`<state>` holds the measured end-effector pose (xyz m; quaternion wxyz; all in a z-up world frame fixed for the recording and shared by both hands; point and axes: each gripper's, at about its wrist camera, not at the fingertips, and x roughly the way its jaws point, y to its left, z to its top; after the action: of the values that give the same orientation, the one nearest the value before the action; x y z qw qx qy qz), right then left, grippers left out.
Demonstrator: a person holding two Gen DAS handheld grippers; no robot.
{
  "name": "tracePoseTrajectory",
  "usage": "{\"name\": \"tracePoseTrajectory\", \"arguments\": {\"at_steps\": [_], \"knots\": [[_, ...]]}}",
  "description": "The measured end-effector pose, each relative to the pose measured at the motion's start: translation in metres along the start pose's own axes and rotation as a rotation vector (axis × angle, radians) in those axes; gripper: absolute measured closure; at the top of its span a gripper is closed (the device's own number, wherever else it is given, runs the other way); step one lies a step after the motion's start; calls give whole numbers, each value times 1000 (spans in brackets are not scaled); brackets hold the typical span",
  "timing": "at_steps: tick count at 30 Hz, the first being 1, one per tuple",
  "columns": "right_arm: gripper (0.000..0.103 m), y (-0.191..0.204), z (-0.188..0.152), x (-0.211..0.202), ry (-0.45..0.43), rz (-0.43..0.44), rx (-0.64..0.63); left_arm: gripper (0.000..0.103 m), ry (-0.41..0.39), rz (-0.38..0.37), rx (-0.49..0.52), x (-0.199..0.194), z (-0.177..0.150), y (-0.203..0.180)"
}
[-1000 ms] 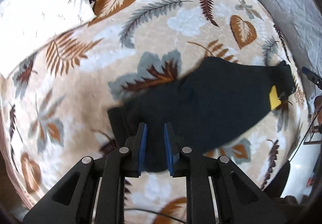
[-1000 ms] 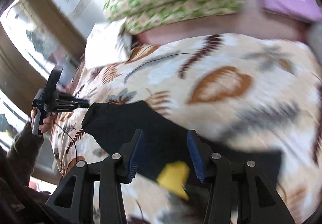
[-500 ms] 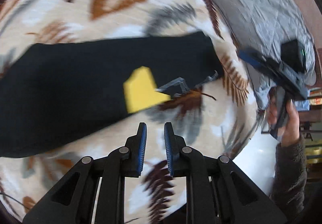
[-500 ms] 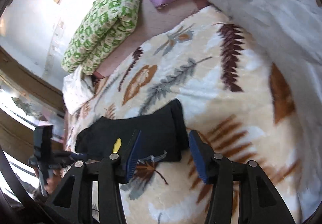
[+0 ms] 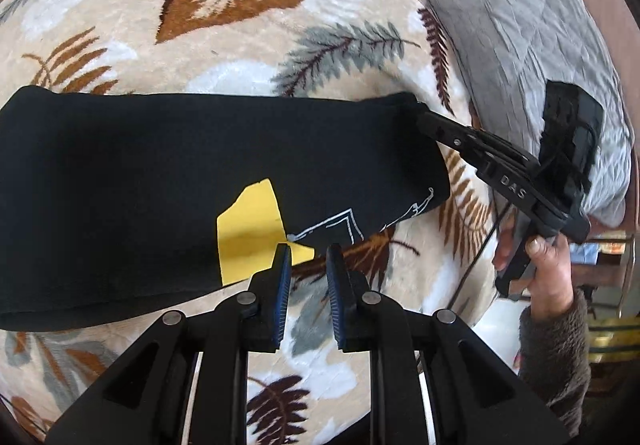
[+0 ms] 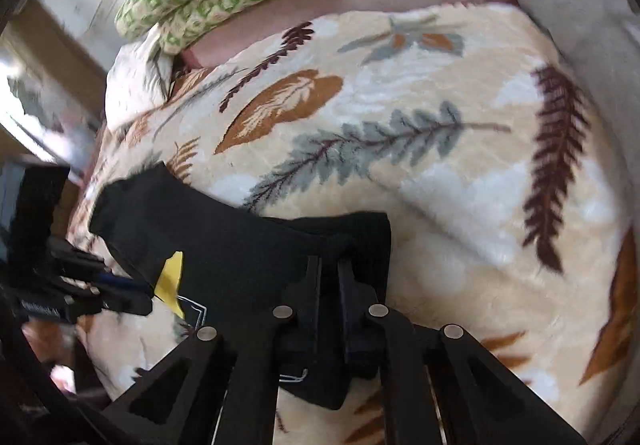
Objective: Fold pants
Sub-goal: 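Grasp the folded pants edge again with both grippers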
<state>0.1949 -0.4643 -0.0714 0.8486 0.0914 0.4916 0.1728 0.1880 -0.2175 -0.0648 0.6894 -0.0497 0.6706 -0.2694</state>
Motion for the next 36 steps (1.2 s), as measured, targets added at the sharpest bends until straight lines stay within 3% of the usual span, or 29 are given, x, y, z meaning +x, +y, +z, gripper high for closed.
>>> {"name": "tracePoseTrajectory", "arguments": {"at_steps": [7, 10, 15, 19, 26, 31, 36], "knots": [[96, -1, 3, 1, 10, -2, -18, 88, 0, -83, -114, 3, -17, -2], [95, -3, 3, 0, 7, 11, -6, 82, -59, -97, -198, 2, -34, 1], [93, -8, 1, 2, 15, 21, 9, 82, -187, -115, -320, 7, -45, 12], [93, -12, 1, 1, 15, 30, 23, 82, -135, -188, -422, 31, -50, 18], [92, -15, -2, -1, 11, 55, 43, 82, -175, -151, -363, 20, -54, 4], [92, -20, -4, 0, 17, 47, 73, 82, -276, -20, -273, -52, -57, 40], [89, -27, -10, -3, 16, 85, 139, 77, -320, 224, -248, -142, -62, 140]]}}
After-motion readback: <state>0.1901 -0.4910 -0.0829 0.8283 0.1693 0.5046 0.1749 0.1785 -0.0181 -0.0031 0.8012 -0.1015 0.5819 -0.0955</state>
